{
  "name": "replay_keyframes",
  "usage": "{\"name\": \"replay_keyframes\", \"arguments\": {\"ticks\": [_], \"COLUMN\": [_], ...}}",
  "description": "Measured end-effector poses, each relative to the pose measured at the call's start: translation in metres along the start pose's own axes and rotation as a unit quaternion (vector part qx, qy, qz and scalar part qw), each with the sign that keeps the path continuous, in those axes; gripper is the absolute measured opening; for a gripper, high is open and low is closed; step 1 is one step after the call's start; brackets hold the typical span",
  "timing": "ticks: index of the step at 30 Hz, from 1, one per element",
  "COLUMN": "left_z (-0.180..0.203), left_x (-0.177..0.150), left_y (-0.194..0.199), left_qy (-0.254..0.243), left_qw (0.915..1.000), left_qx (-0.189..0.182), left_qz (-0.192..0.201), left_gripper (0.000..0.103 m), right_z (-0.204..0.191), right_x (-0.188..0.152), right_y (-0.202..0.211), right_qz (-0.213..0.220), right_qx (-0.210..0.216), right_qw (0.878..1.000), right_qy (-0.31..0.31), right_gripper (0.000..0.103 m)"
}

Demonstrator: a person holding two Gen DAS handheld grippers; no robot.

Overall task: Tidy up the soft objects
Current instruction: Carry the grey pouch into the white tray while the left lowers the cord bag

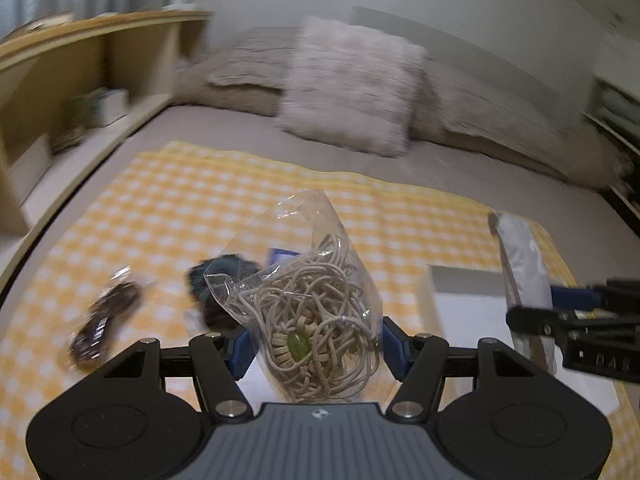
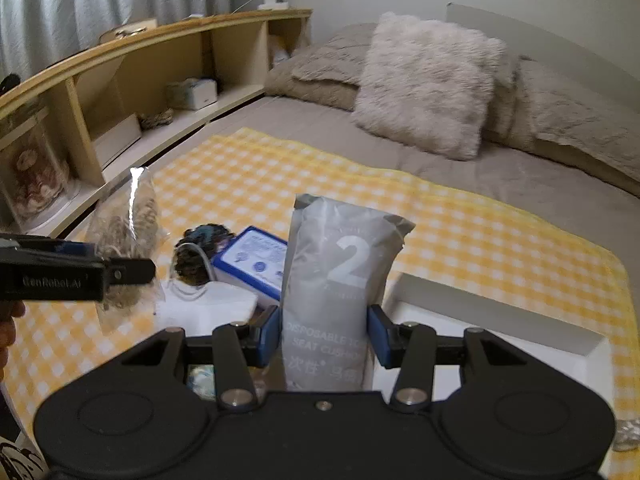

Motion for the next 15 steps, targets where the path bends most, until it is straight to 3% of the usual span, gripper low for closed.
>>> {"name": "replay_keyframes", "arguments": {"ticks": [7, 15], "left_z": [0.059, 0.126], "left_x": [-0.006, -0.025], "left_y": [-0.012, -0.034], "left_qy": [-0.064, -0.145], "left_qw": [0.9967, 0.9816], "left_qx": [-0.047, -0.113], "left_qz": [-0.015, -0.050], "left_gripper": [0.063, 0.063], "right_z": [0.044, 0.096], "right_x": [-0.017, -0.045], "right_y": [0.028, 0.044], "right_qz": [0.011, -0.003], "right_qx": [-0.031, -0.066], "right_qw": [0.999, 0.996], "right_qy": [-0.023, -0.053], "right_gripper": [0.048, 0.048]}}
Point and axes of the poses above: each gripper's, at about its wrist camera, not at the fingertips, and y roughly against the way its jaws point, z to its right, x to its top, the point moved 10 cm from there along -y, roughly the way its jaws point, and after that the axes turned 2 degrees about -x, right-handed, at the moved point
